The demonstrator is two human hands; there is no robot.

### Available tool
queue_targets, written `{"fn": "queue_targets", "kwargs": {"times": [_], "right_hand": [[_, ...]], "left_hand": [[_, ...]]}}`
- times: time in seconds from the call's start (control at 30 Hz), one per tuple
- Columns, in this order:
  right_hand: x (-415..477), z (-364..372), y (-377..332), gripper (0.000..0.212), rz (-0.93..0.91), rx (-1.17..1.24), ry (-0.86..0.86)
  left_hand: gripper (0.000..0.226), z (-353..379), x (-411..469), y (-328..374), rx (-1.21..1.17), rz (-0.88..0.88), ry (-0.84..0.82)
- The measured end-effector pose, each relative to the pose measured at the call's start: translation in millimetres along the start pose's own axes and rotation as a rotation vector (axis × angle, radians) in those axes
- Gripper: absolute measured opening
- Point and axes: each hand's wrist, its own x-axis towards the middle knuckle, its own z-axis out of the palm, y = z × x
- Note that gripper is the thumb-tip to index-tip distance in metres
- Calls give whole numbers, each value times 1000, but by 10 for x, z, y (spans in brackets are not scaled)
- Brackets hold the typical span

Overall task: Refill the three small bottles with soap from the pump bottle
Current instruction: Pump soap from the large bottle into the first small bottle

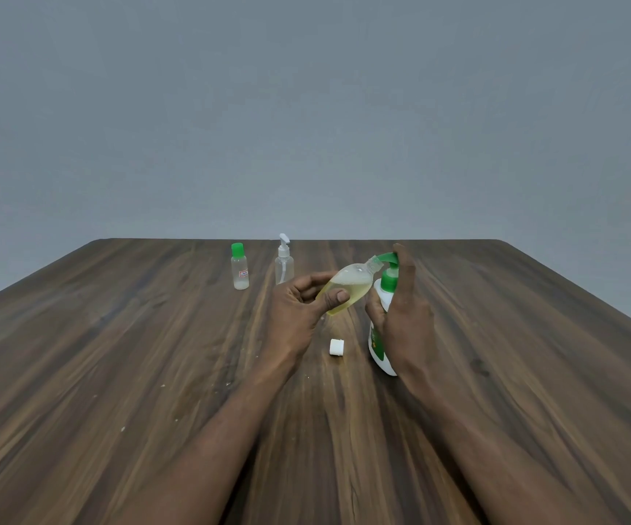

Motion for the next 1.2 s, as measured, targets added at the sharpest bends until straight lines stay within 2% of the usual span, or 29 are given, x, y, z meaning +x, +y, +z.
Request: {"fn": "queue_targets", "kwargs": {"times": [0.27,0.53,0.77,0.97,1.2], "right_hand": [[5,22,34,65,0,-7,7],[12,34,60,58,-7,7,1],[-3,43,81,73,-22,21,12],[-17,29,98,83,-37,60,0],[4,28,116,84,-63,24,5]], "left_hand": [[38,6,-4,-2,-1,2,10],[41,-4,-10,-11,17,6,5],[38,46,-18,-11,-7,1,4],[51,93,-48,-51,-38,-55,-71],[40,84,-44,-158,-10,-120,-67]]}}
